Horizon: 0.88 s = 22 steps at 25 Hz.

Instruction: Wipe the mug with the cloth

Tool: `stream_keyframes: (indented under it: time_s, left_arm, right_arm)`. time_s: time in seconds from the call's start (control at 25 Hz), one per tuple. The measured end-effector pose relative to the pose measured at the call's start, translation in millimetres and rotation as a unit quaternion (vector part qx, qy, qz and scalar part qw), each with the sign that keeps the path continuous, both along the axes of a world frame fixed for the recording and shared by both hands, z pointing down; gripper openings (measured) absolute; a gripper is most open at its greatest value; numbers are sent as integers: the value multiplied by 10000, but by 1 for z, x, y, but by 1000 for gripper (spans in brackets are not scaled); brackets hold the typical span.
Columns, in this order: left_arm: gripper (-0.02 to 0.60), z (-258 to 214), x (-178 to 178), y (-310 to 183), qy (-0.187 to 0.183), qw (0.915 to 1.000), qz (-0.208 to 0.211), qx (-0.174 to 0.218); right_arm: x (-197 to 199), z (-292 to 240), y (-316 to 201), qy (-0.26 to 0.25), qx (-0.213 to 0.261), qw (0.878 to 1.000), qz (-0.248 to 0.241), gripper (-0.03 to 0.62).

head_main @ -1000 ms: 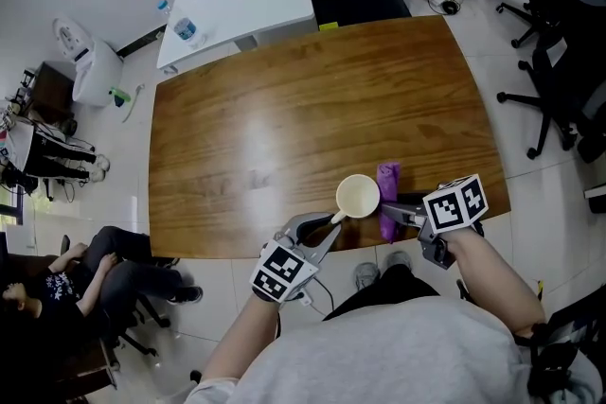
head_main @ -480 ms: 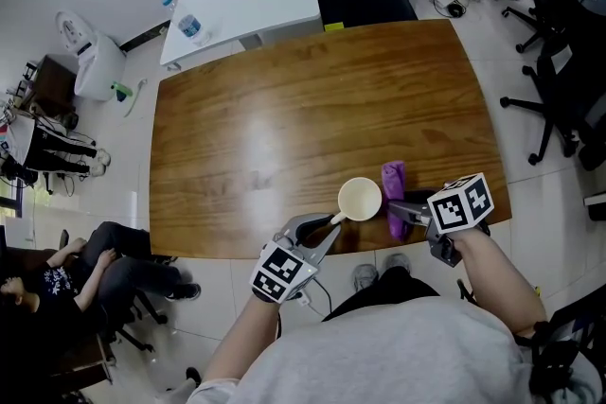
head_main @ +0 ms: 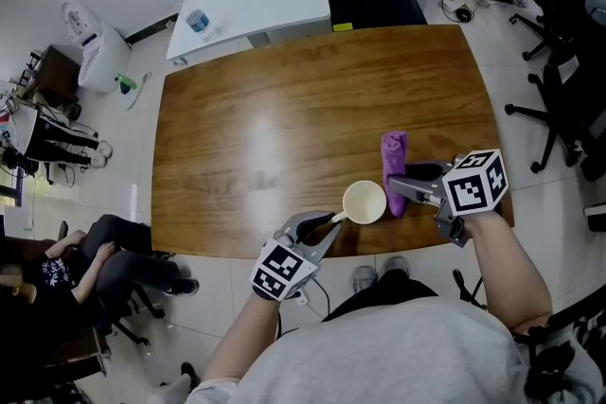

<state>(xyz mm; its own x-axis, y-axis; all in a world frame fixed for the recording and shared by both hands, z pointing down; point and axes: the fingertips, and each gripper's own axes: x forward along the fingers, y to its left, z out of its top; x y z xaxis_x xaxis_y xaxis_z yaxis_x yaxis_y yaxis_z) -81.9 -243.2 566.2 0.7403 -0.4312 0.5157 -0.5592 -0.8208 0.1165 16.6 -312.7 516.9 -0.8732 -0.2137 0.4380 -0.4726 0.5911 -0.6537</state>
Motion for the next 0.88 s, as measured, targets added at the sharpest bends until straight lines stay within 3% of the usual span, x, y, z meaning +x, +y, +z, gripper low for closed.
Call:
stream_keyframes:
  time_s: [0.24, 0.4, 0.68, 0.88]
  left_arm:
    - [55, -1, 0, -2, 26, 10000, -47, -5]
    - [55, 0, 0, -3, 35, 10000, -57, -16]
    - [55, 1, -2, -7, 64, 9999, -120, -18]
    - [54, 1, -4, -11, 70, 9998, -165, -13]
  right_arm:
    - [-11, 15, 3, 87, -184, 9995, -250, 121]
    - [-12, 28, 2, -156, -555, 9982, -171, 120]
    - [-7, 82, 9, 863, -685, 9926, -504, 120]
    - [-7, 88, 10, 973, -747, 9898, -718, 120]
